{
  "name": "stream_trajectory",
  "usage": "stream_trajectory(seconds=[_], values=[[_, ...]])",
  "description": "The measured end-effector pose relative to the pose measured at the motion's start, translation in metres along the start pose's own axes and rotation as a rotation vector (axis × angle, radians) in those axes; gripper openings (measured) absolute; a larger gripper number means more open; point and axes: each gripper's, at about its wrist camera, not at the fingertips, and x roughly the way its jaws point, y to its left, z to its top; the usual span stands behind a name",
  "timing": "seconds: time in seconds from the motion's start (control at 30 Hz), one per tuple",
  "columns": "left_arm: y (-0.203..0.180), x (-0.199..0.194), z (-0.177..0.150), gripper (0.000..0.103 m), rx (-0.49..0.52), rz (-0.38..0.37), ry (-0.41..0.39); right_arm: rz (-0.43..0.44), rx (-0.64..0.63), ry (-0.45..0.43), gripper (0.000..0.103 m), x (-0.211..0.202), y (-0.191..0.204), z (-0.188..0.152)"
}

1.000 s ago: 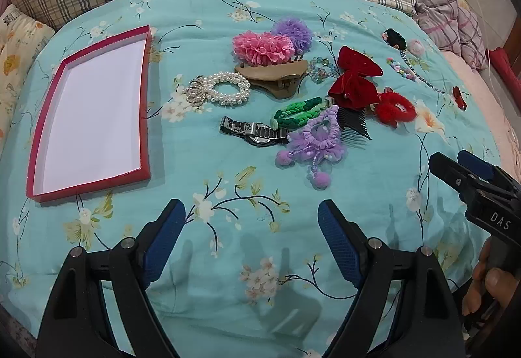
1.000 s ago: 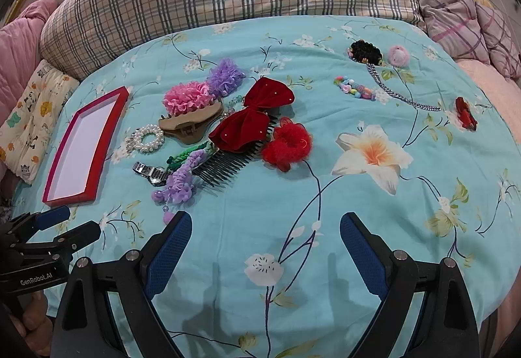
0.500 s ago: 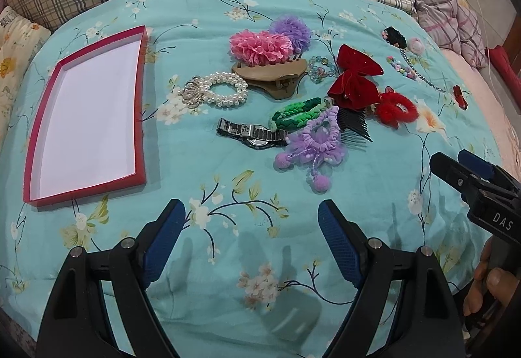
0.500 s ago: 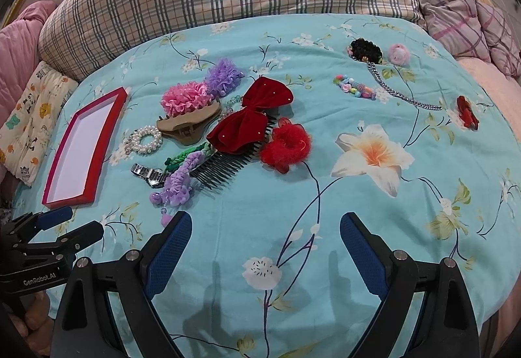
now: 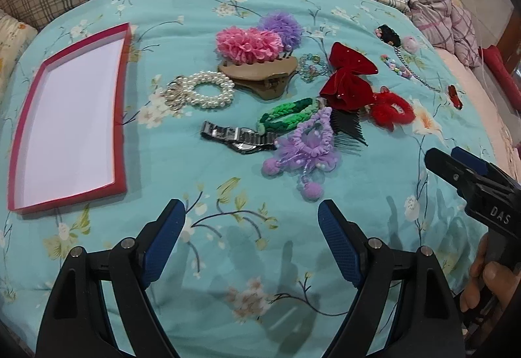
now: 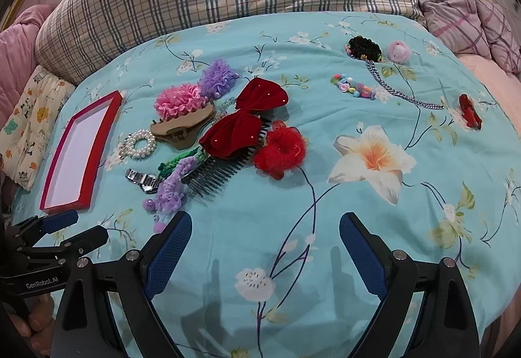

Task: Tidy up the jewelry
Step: 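Move both tools toward the scattered hair accessories, then grasp the purple scrunchie with the left tool while the right tool grasps the red flower scrunchie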

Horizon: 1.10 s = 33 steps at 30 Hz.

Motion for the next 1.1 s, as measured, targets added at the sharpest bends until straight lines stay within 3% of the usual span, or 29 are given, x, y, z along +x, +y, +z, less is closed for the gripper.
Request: stream_trajectory(seconds=[0.17,0.4,0.73,0.83,0.93,1.0,1.1], values=[[-0.003,0.012,0.005,0.085,0.005,-0.048,0.02,-0.017,0.017,-0.014,0.091,0.008,-0.008,0.007],[-0.01,0.028,0.021,0.085,0.002,-0.149,-0.01,-0.047,0.02,0.002,0.078,0.026,-0.019,0.018],[-0.021,0.056,0.033,0.084,-0.011,-0.231,0.045,-0.011,0.05,0.012,0.068,0.05,-0.026,0.033],[-0.024,0.066,0.034,0.079,-0.01,-0.242,0.07,0.002,0.06,0.018,0.063,0.058,-0.029,0.036],[-0.027,0.075,0.035,0.066,-0.007,-0.255,0.09,0.017,0.072,0.031,0.056,0.066,-0.03,0.037],[-0.027,0.079,0.036,0.059,-0.009,-0.263,0.101,0.04,0.09,0.049,0.044,0.071,-0.032,0.036],[-0.026,0.082,0.036,0.047,-0.016,-0.285,0.11,0.051,0.094,0.056,0.035,0.074,-0.034,0.036]])
